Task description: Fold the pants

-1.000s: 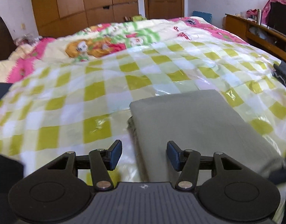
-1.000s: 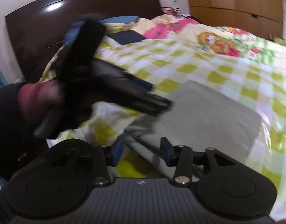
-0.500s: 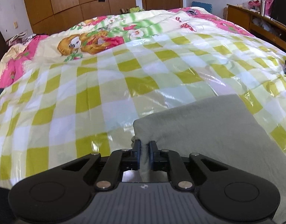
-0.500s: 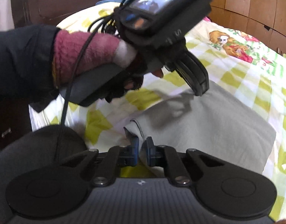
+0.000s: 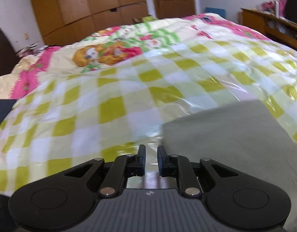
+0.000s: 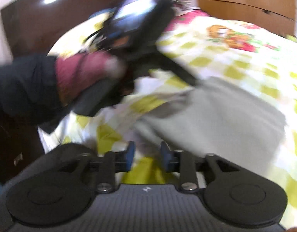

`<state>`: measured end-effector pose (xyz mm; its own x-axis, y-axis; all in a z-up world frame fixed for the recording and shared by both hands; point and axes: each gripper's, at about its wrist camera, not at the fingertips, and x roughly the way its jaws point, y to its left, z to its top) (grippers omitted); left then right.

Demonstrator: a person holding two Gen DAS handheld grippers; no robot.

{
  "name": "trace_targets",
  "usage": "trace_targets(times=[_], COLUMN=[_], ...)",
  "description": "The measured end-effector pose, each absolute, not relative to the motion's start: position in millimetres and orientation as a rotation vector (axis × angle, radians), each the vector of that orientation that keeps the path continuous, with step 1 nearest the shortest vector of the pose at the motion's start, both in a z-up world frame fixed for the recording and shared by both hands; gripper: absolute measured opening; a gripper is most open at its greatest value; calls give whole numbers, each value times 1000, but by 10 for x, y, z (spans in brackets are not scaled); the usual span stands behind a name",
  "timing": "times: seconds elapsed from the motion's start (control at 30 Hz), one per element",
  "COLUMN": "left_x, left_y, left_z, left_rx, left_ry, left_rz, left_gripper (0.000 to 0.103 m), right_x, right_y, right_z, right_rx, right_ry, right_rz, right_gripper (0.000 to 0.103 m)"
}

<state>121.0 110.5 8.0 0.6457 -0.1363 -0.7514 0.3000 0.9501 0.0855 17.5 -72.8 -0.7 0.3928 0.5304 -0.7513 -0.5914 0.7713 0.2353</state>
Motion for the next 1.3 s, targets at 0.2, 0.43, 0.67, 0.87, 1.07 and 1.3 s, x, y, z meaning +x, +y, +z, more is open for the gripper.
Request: trace_targets(times=[0.2,0.43,0.67,0.87,1.07,1.3], left_x=[973,755,469,530,935,821], left_y=[1216,1298,1202,1169,887,925], left_z=[139,73,-176,-278,-353,-310], left_rx=[163,53,176,168,197,251], left_ry=[840,889,946,952,908,921], left_rz=[-271,-307,-326,-295,-304,-316], left_gripper=[37,38,40,37,36,39], right_x=[487,800,896,1102,1548,1123], right_y=[-1558,-1864,-1735,-1777,-1927,-2041], right_z=[-105,-500,-533,-627,-723,-473], right_rx=[178,506,375,336,323,129], right_ry=[983,1092,1173,1188,1155,1161], right_rz=[393,345,437,396,315,352], right_gripper=[42,43,59,33,32,46])
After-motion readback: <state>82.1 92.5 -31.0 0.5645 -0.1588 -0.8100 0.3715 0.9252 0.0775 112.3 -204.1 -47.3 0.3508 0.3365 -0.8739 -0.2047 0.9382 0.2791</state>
